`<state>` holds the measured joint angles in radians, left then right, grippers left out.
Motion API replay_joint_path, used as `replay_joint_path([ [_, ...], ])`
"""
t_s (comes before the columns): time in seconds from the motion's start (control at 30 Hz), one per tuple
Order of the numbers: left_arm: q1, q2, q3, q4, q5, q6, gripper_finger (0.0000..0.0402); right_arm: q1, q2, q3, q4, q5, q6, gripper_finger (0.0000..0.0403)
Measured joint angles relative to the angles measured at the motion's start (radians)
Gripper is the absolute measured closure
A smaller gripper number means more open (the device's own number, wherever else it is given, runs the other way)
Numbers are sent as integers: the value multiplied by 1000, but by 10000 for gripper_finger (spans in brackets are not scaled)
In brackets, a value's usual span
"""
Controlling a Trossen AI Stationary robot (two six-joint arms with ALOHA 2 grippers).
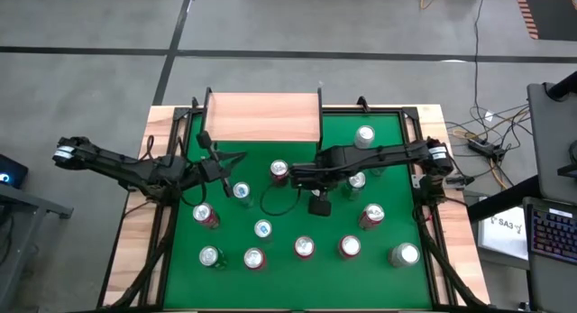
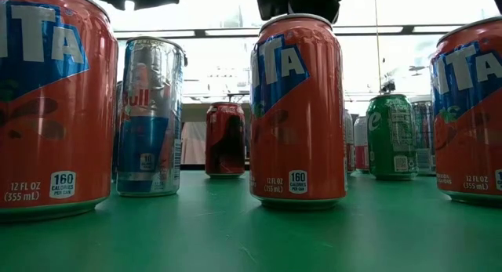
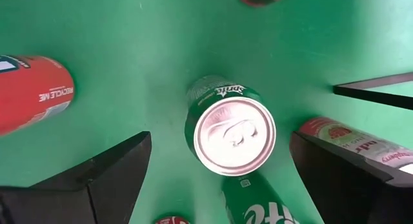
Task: Place canned beverage on shelf
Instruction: Put the green can on the shelf
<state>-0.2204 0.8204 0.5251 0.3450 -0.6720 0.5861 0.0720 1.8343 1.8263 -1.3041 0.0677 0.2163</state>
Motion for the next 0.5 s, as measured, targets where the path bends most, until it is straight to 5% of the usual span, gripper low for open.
replay_joint_path([
  [0.5, 0, 2, 0, 0, 2, 4, 399, -21, 7, -2, -10, 1, -11, 42],
])
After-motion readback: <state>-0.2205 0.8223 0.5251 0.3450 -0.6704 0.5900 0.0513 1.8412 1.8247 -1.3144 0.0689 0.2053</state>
